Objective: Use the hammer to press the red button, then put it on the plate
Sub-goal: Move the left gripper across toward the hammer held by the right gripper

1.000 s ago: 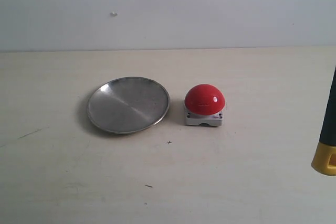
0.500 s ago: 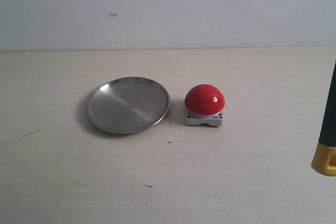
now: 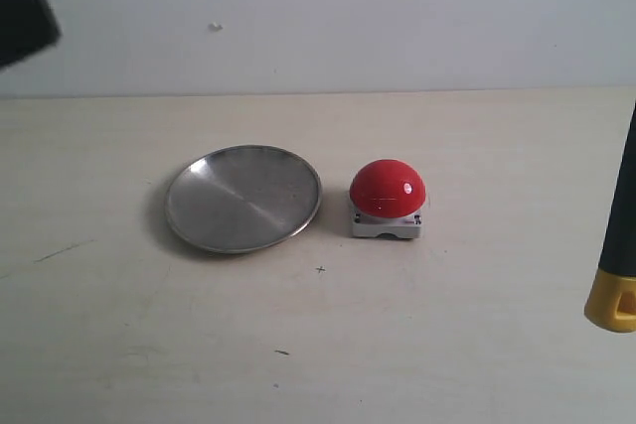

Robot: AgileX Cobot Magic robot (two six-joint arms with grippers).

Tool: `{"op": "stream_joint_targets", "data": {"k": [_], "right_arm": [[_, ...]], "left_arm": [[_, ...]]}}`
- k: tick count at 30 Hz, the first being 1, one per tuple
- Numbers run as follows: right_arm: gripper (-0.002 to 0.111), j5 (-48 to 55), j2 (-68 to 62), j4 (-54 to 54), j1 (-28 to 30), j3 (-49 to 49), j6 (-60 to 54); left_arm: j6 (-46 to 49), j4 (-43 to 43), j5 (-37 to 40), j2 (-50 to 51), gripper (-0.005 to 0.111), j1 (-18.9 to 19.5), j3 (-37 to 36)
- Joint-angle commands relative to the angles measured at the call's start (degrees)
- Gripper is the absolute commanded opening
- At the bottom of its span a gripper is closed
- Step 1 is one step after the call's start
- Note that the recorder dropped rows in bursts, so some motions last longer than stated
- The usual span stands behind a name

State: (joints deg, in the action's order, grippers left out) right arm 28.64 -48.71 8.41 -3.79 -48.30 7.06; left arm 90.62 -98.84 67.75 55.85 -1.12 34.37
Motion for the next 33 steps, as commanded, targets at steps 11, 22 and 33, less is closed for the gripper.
{"op": "stream_joint_targets", "data": {"k": [11,22,33], "right_arm": [[0.000,-3.60,0.43,1.35,-0.16,-0.46,-0.61],[0.000,-3.60,0.43,2.24,-0.16,-0.46,-0.61],[0.000,-4.34,0.43,3.72,-0.16,-0.46,-0.84]], "left_arm": [[15.08,-1.11,-27.72,41.02,0.072,-46.81,31.49],[6.01,-1.11,-25.78,52.90,0.072,-46.95,45.41],[3.11,-1.11,-25.09,53.83,0.072,-49.74,47.92]]}}
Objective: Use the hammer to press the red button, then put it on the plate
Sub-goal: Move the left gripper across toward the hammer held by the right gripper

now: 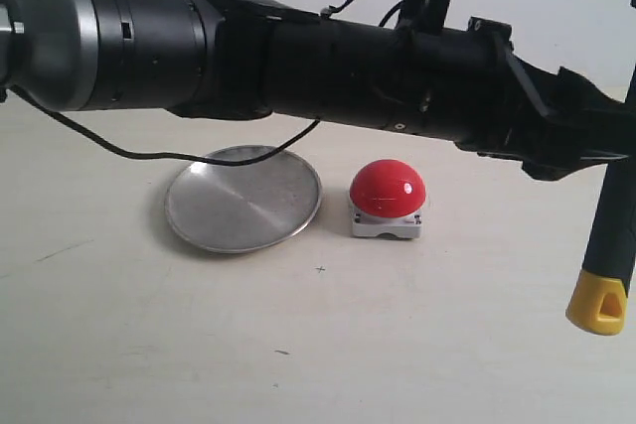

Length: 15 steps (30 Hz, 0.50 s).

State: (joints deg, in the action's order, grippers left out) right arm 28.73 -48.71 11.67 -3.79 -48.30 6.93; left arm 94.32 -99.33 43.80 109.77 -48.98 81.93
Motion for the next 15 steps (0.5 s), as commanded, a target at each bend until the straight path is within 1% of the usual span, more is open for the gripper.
{"op": "stream_joint_targets", "data": {"k": [1,6,10,15], "right_arm": [[0.000,-4.56,0.43,0.45,-0.16,-0.46,-0.88],[0.000,-4.68,0.43,0.45,-0.16,-0.46,-0.90],[0.000,-4.82,0.43,0.60,-0.16,-0.46,-0.90],[0.000,-4.82,0.43,1.08,-0.16,-0.46,-0.90]], "left_arm": [[-0.59,-0.62,-1.81,-0.08,0.072,-2.39,0.45],[-0.47,-0.62,-7.35,-0.08,0.072,-5.66,0.61],[-0.09,-0.62,-14.23,-0.08,0.072,-7.74,0.61],[-0.09,-0.62,-15.45,0.15,0.072,-8.74,0.70]]}}
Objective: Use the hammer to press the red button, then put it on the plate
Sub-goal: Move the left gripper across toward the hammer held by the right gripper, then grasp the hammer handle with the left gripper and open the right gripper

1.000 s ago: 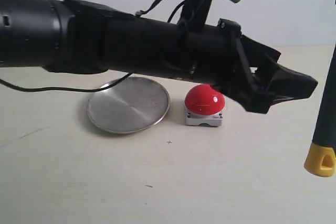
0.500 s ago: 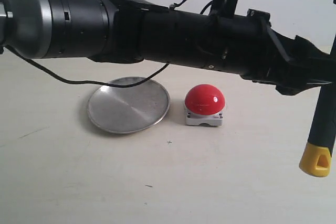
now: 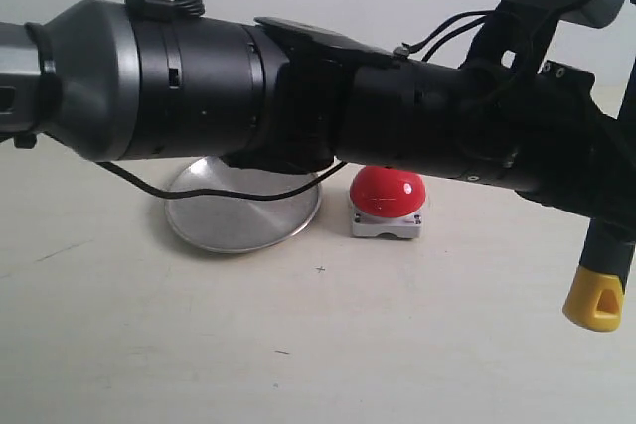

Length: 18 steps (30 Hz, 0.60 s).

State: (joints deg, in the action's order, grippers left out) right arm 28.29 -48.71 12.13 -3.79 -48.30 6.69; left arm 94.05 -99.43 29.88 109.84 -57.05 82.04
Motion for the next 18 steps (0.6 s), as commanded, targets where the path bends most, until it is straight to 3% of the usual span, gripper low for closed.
{"op": "stream_joint_targets", "data": {"k": [1,7,10,14,15,17,18], "right_arm": [[0.000,-4.38,0.43,0.89,-0.16,-0.46,-0.65],[0.000,-4.38,0.43,1.08,-0.16,-0.46,-0.65],[0.000,-4.15,0.43,1.01,-0.16,-0.46,-0.65],[0.000,-3.88,0.43,1.01,-0.16,-0.46,-1.04],[0.000,-3.38,0.43,1.01,-0.16,-0.46,-1.04],[0.000,-2.83,0.43,1.01,-0.16,-0.46,-1.04],[0.000,-2.68,0.43,1.01,-0.16,-0.46,-1.04]], "left_arm": [[0.18,-0.52,-1.54,0.20,0.072,-0.67,0.59],[0.18,-0.52,-2.37,2.09,0.071,-0.67,0.71],[0.18,-0.52,-2.73,2.76,0.063,-0.67,1.08],[-0.05,-0.52,-2.98,2.76,0.028,-0.67,2.19],[-0.05,-0.52,-2.48,2.76,0.013,-0.67,2.24],[-0.05,-0.52,-2.48,2.76,-0.001,-0.67,2.24],[-0.05,-0.52,-2.41,2.76,0.000,-0.67,2.24]]}}
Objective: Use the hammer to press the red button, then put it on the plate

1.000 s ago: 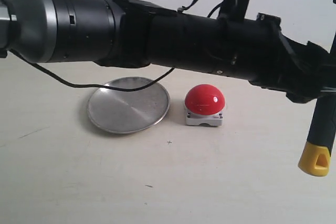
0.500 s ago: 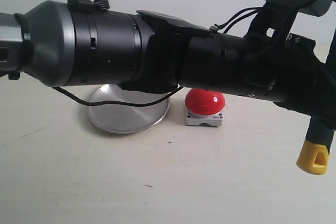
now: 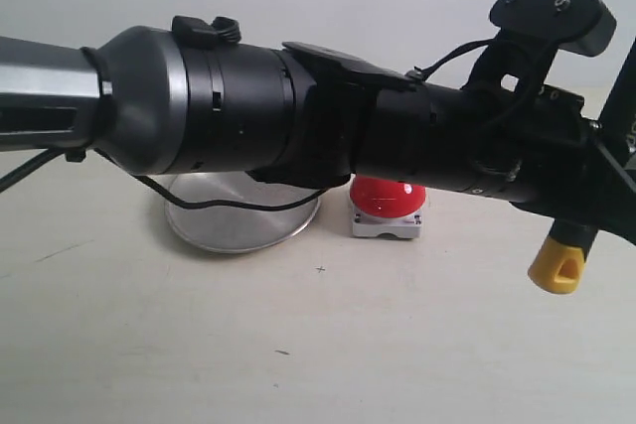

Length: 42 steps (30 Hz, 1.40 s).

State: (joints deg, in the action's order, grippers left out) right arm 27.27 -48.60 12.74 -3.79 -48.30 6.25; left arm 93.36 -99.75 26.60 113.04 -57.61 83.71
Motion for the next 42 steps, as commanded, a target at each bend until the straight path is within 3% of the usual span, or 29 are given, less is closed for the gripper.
{"op": "stream_joint_targets", "data": {"k": [1,6,8,13,18,26,32,38,42], "right_arm": [[0.000,-1.22,0.31,0.40,-0.16,-0.46,-0.60],[0.001,0.24,0.31,0.40,-0.16,-0.46,-0.60],[0.008,1.42,0.31,0.40,-0.16,-0.46,-0.60],[0.045,4.21,0.45,0.40,-0.16,-0.46,-2.08],[0.054,5.40,0.58,0.40,-0.16,-0.46,-3.39],[0.054,5.53,2.36,0.40,-0.16,-0.46,-3.66],[0.052,5.39,7.31,0.40,-0.16,-0.46,-5.15],[0.030,4.57,15.39,1.70,-0.16,1.52,-5.15],[0.015,-1.79,21.09,4.27,-0.16,7.90,-5.15]], "left_arm": [[0.64,-0.19,0.88,-0.44,0.000,-0.11,0.57],[0.24,-0.19,-0.03,-0.44,0.000,-0.11,0.57],[-1.10,-0.19,-1.24,-0.69,0.000,0.34,0.57],[-6.29,-0.19,-1.92,-3.16,0.000,3.75,0.57],[-8.40,-0.19,-2.53,-3.96,0.000,6.44,0.57],[-8.28,-0.19,-6.25,-7.39,0.000,11.15,-5.48],[-3.00,-0.19,-17.35,-12.39,0.000,11.70,-14.44],[0.37,-0.19,-18.39,-18.32,0.000,11.60,-21.65],[2.41,-0.19,-18.39,-22.32,0.000,11.60,-25.35]]}}
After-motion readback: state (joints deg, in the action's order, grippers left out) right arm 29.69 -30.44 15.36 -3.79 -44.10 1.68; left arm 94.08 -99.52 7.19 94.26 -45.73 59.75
